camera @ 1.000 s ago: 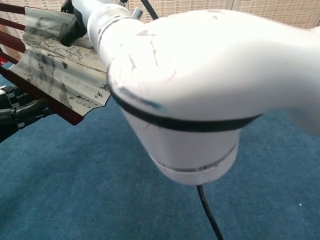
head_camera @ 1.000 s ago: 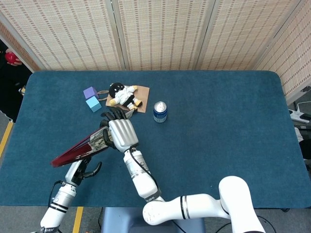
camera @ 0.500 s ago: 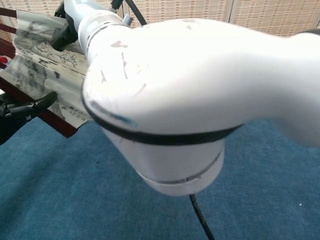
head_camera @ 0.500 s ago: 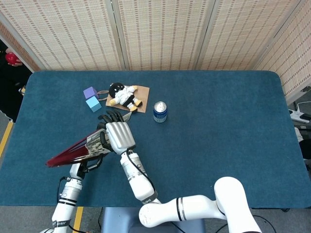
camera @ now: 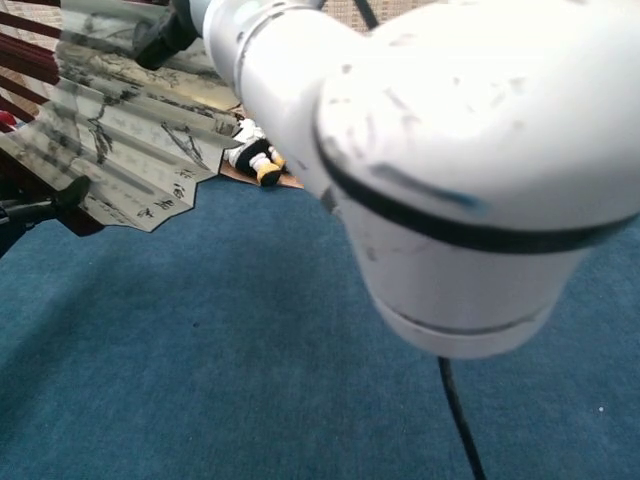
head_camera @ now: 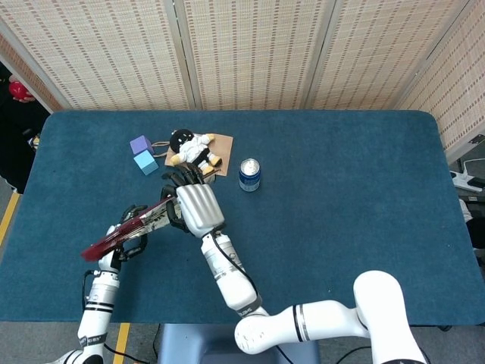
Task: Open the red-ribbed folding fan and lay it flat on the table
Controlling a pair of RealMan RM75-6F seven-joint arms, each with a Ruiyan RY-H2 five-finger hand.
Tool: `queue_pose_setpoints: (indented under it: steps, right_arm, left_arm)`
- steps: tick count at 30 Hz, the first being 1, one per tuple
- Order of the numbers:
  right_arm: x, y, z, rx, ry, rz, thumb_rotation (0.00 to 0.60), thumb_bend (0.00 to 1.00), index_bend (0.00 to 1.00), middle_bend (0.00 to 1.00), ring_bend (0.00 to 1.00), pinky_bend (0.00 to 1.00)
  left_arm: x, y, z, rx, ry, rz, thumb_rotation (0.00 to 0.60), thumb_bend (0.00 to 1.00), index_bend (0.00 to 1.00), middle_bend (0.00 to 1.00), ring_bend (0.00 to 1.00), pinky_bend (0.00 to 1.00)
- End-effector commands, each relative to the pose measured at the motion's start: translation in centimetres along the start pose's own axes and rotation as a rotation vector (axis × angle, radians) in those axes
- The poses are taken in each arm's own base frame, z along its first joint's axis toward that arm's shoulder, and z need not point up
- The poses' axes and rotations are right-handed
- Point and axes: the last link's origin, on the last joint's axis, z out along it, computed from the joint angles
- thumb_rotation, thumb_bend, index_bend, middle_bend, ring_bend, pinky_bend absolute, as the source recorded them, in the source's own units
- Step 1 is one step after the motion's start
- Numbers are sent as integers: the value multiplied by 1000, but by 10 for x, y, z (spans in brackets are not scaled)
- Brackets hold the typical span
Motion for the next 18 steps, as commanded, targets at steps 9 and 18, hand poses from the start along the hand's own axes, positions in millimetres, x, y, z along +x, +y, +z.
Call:
queue_pose_setpoints:
  steps: [9, 18]
  right_arm:
    - [39, 60, -58, 79, 84, -187, 600, 639, 584, 211, 71, 42]
    - [28, 103, -90, 83, 121, -253, 600, 639, 582, 211, 71, 42]
  left_arm:
    - [38, -21, 24, -146, 161, 339, 600, 721, 798, 201, 24, 112]
    - [41, -38, 24, -160, 198, 397, 600, 703, 779, 213, 39, 111]
